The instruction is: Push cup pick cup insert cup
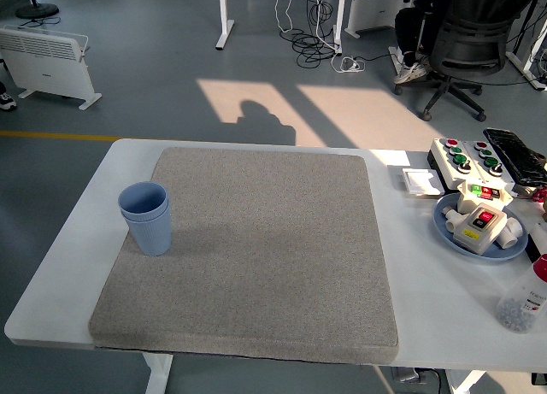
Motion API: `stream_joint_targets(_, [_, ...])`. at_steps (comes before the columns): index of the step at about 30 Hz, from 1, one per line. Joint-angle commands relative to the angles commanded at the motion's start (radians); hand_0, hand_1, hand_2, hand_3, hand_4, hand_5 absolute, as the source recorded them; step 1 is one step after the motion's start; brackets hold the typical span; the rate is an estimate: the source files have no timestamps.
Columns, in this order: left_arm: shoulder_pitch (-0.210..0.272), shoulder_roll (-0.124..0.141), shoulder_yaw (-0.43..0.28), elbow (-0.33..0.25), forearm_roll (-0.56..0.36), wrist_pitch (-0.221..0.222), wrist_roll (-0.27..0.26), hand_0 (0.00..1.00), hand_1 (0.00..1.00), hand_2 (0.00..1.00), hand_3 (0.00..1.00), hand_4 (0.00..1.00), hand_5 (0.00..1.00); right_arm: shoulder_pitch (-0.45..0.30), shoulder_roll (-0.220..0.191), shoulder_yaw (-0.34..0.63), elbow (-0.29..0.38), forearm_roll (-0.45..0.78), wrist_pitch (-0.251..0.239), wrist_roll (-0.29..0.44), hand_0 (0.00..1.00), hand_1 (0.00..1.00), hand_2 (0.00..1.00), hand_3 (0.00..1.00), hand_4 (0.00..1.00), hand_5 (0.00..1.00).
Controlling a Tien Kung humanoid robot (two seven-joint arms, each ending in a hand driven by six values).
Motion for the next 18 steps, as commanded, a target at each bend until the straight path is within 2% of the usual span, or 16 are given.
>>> stream_joint_targets(6, [0.007, -0.001, 0.007, 0.0, -0.004, 0.003, -0.002, 0.819, 0.826, 0.846, 0.765, 0.557, 0.998, -0.005, -0.001, -0.003, 0.0, 0.003, 0.0, 0.0, 0.731, 0.666, 0.642, 0.579, 0.134, 0.373])
stream_joint_targets(18, [-0.01, 0.012, 0.035, -0.018, -0.008, 0.002, -0.002, 0.818, 0.826, 0.844, 0.764, 0.557, 0.998, -0.008, -0.001, -0.004, 0.0, 0.005, -0.003, 0.001, 0.731, 0.666, 0.641, 0.578, 0.133, 0.37])
